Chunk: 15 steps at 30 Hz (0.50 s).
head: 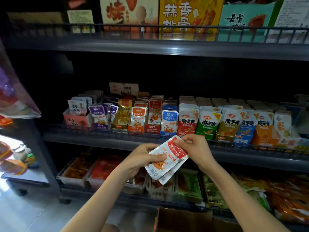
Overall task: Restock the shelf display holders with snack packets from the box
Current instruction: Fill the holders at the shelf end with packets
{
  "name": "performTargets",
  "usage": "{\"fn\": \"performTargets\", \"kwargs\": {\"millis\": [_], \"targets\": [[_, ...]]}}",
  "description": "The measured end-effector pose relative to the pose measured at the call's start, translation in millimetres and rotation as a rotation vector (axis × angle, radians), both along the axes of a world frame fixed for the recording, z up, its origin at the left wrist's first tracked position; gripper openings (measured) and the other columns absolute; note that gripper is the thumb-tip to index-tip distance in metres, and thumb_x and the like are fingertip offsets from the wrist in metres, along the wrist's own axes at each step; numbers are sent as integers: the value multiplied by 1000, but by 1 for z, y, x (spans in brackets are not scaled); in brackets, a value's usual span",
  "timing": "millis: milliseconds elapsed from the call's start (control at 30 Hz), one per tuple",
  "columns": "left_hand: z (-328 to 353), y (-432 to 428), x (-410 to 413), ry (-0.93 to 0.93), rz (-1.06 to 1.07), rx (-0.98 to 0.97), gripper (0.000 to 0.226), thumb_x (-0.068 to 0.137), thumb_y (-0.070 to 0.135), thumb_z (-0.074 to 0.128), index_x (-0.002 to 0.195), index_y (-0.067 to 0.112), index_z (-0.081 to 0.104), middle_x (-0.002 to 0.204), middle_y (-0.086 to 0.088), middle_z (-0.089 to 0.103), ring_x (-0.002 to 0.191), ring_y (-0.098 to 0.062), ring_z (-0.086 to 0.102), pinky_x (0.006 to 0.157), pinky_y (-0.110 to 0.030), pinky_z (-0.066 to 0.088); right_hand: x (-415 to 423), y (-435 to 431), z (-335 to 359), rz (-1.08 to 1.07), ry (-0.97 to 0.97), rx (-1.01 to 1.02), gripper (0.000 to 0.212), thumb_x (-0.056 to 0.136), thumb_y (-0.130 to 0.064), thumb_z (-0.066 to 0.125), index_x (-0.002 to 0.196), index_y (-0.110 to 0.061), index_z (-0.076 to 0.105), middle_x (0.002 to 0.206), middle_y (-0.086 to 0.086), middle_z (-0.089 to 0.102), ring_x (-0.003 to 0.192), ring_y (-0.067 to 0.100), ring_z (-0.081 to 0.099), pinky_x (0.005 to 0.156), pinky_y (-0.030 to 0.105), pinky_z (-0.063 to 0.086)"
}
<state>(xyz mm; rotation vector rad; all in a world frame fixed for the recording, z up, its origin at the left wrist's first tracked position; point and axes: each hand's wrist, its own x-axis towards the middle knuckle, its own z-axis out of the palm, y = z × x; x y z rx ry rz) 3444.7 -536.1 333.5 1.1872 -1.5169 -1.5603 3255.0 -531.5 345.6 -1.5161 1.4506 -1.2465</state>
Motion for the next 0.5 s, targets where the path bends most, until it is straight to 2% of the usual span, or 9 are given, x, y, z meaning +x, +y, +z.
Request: {"fn": "performTargets", "kwargs": {"millis": [133, 200, 267, 333, 400, 500], "targets": [[0, -8, 15, -8, 101, -46, 23, 82, 16, 73, 103, 11, 67, 96, -6, 74, 85, -22, 71, 67, -33, 56, 25, -20, 8, 69, -54, -4, 12, 87, -20, 67, 76, -16, 68, 75, -1, 72, 68, 8, 69, 62, 19, 52], [-4, -14, 23, 76, 214, -77, 23, 84, 13, 70, 106, 8, 65, 99, -9, 73, 86, -23, 71, 70, -34, 57, 35, -27, 9, 125, -105, 46, 4, 88, -21, 65, 89, -18, 68, 85, 2, 73, 78, 14, 71, 68, 27, 56], [-8, -23, 27, 178, 290, -108, 23, 86, 10, 67, 108, 9, 62, 100, -9, 72, 87, -21, 70, 68, -29, 57, 42, -37, 13, 202, -161, 109, 16, 86, -13, 67, 102, -16, 64, 94, 5, 72, 84, 17, 71, 69, 31, 58], [-10, -35, 28, 229, 321, -143, 25, 87, 10, 66, 111, 13, 59, 102, -6, 72, 87, -16, 70, 64, -22, 55, 48, -53, 19, 213, -55, 82, 28, 83, -8, 70, 109, -13, 60, 101, 5, 70, 88, 16, 69, 73, 31, 58], [-9, -53, 26, 240, 353, -174, 26, 88, 11, 65, 112, 17, 57, 102, -3, 71, 86, -12, 70, 62, -19, 53, 54, -75, 31, 187, 123, 15, 28, 81, -9, 72, 105, -15, 60, 104, 2, 68, 94, 15, 67, 82, 34, 57], [1, -91, 23, 194, 408, -239, 23, 87, 11, 67, 103, 23, 57, 104, -1, 68, 91, -13, 68, 69, -25, 56, 57, -114, 53, 184, 365, -64, 26, 79, -14, 75, 99, -19, 59, 100, -2, 65, 96, 16, 65, 87, 38, 55]]}}
